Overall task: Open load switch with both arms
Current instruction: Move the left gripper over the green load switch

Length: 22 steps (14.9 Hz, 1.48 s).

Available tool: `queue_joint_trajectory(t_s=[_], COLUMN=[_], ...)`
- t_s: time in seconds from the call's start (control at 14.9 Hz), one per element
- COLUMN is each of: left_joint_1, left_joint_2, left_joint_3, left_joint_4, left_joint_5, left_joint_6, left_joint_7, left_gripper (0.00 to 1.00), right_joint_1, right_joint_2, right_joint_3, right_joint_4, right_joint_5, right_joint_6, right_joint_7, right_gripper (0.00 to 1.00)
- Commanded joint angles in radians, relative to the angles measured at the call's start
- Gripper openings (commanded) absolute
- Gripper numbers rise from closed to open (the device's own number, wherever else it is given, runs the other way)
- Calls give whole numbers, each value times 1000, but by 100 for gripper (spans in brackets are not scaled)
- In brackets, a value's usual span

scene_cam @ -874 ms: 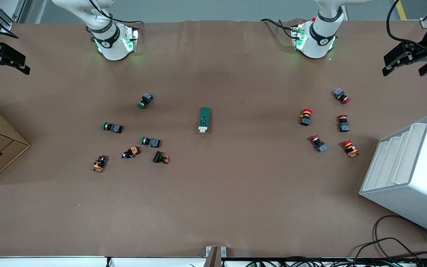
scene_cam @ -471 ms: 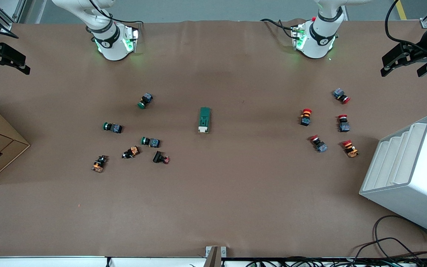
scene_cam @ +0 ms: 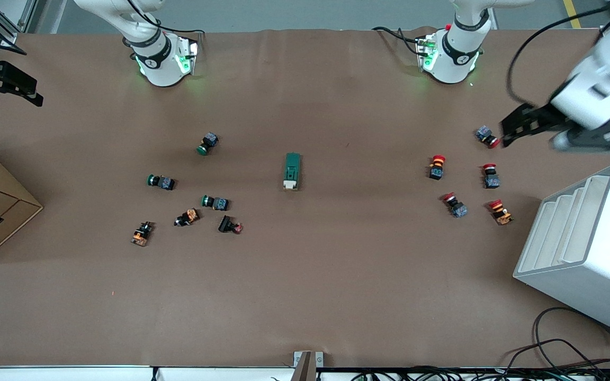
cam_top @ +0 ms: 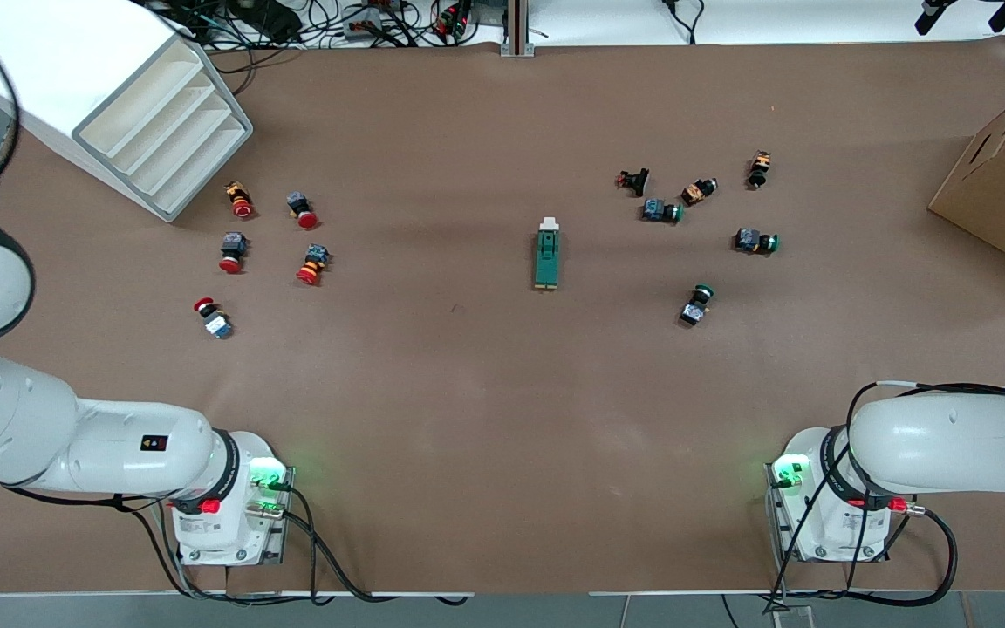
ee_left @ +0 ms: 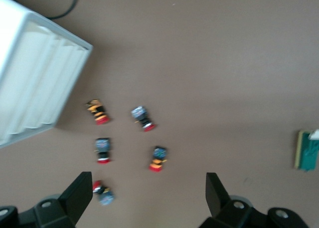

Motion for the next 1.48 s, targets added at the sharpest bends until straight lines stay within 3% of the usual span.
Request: queue_joint_trajectory(t_s=[0.0, 0.2, 0.4, 0.74, 1.08, 1.28, 1.41], left_joint_1=[-40, -134, -251, -455, -668, -727, -779], left_joint_2=[70, 104, 130, 245, 334, 340, 395], left_joint_3=[-72, -103, -105, -105, -106, -109, -109], left_joint_4=[19, -52, -143, -157, -227, -322, -327], left_joint_5=[16, 22, 118, 227, 459, 587, 676], left_joint_6=[64, 194, 323, 411, 463, 529, 575], left_joint_7=[-200, -397, -590, -918, -1274, -1480, -1593], left_gripper=[100, 100, 100, 100, 100, 100, 100], right_joint_1=[6, 6, 6, 8, 8, 2, -3], right_joint_2=[-16, -16, -16, -12, 4, 63, 80], right_joint_3=[-3, -3, -2, -2, -3, -5, -9], right_joint_4=[-13, -13, -11, 12, 17, 17, 20], right_joint_5=[-14, -14, -14, -11, -7, -14, -8], right_joint_6=[-1, -1, 1, -1, 2, 22, 86], right_joint_7=[-12, -12, -12, 0, -10, -3, -12], right_gripper=[100, 100, 100, 100, 100, 100, 100])
